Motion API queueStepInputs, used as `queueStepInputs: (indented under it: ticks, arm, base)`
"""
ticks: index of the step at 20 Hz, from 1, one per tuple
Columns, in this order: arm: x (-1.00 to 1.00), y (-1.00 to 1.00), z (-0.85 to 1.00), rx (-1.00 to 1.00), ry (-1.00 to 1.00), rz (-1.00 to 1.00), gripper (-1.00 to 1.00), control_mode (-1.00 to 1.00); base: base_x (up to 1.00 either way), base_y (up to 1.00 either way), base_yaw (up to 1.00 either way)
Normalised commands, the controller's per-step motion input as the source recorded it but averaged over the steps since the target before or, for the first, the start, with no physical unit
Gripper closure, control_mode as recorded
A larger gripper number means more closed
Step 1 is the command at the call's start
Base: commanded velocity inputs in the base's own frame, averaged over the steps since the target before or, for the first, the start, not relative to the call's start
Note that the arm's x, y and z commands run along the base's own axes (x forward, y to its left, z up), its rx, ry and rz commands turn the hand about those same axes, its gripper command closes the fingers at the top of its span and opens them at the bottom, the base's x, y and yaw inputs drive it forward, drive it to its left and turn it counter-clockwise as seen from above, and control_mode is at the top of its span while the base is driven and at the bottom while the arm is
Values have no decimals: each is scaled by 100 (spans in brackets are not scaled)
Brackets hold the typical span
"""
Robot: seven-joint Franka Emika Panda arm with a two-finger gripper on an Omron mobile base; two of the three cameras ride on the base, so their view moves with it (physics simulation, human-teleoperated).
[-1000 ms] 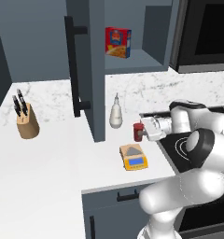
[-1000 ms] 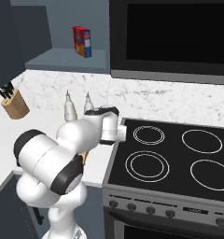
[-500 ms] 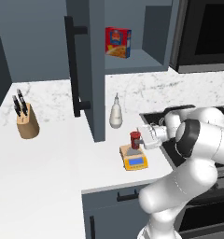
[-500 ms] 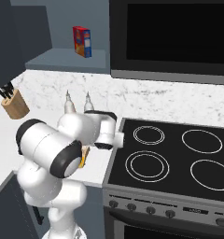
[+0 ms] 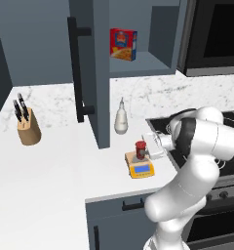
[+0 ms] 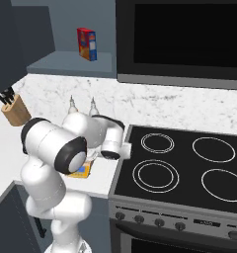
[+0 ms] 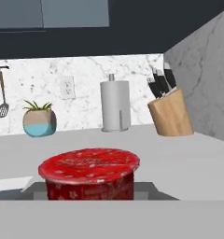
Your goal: Pick the yogurt and place it on the digital scale for weighing, and close the cabinet.
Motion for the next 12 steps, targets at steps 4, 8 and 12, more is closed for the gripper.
queueStepInputs:
  ticks: [4, 8, 12]
  arm:
    - [11, 0, -33, 0, -6, 2, 100, -100]
    - [11, 4, -42, 0, 0, 2, -100, -100]
    - [8, 6, -33, 0, 0, 1, -100, -100]
  base:
    - [0, 0, 0]
    - [0, 0, 0]
    - [0, 0, 0]
